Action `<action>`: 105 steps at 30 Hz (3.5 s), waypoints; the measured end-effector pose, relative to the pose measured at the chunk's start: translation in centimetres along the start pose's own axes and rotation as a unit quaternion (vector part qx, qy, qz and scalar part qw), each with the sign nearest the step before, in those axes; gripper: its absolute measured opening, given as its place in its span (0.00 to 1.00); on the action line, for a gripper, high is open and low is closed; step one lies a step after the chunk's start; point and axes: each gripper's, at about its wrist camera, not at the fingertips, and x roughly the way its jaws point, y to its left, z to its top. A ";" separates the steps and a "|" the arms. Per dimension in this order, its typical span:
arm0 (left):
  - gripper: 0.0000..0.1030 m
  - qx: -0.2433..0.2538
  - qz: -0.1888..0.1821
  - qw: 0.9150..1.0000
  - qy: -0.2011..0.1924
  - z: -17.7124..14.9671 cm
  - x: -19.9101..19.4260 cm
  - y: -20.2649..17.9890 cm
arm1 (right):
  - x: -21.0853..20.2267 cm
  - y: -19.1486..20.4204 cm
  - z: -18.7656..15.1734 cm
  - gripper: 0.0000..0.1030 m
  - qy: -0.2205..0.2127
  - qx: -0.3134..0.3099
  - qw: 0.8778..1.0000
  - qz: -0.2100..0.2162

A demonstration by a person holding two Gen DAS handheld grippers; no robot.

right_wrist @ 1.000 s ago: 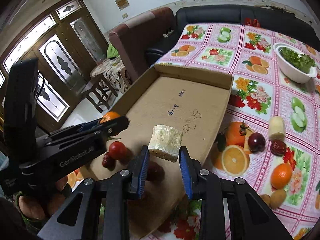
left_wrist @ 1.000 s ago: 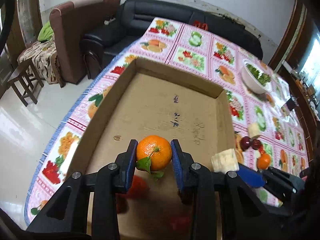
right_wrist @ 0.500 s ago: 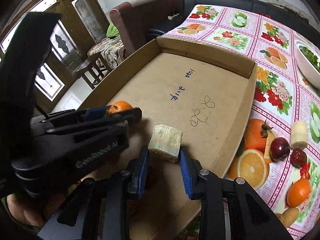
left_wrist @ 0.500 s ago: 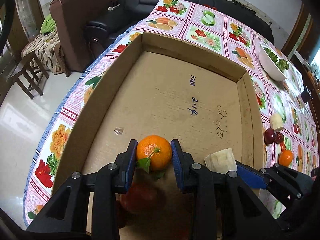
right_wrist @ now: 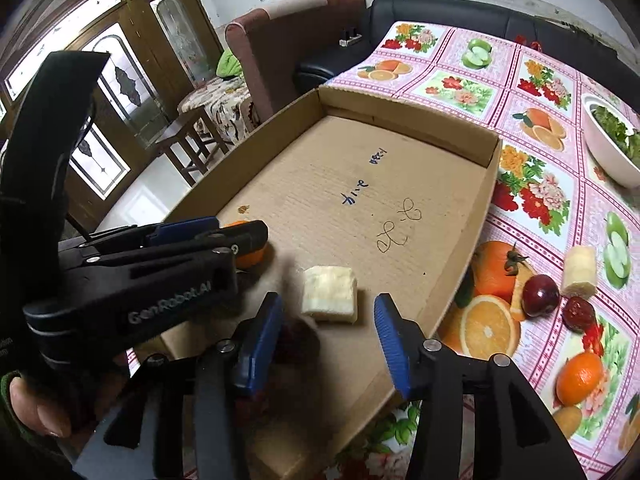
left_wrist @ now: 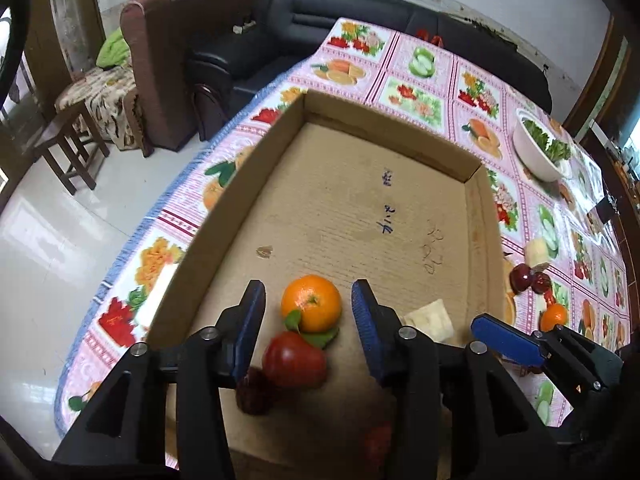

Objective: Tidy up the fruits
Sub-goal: 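Open both grippers to release the orange and bread cube into the tray, then grasp a brown kiwi with the left gripper while the right gripper grasps a pale yellow cylinder piece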

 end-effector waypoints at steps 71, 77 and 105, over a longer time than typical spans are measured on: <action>0.50 0.157 -0.152 0.975 0.046 -9.4 -3.2 -16.2 | -13.3 -16.7 -10.0 0.48 -0.092 0.190 0.975 -0.065; 0.50 0.168 -0.155 0.972 0.057 -8.5 -1.5 -17.3 | -10.1 -17.4 -5.9 0.48 -0.080 0.185 0.978 -0.054; 0.22 0.180 -0.210 0.959 0.064 -7.6 0.5 -18.1 | -3.6 -18.7 -0.9 0.31 -0.049 0.174 0.983 -0.036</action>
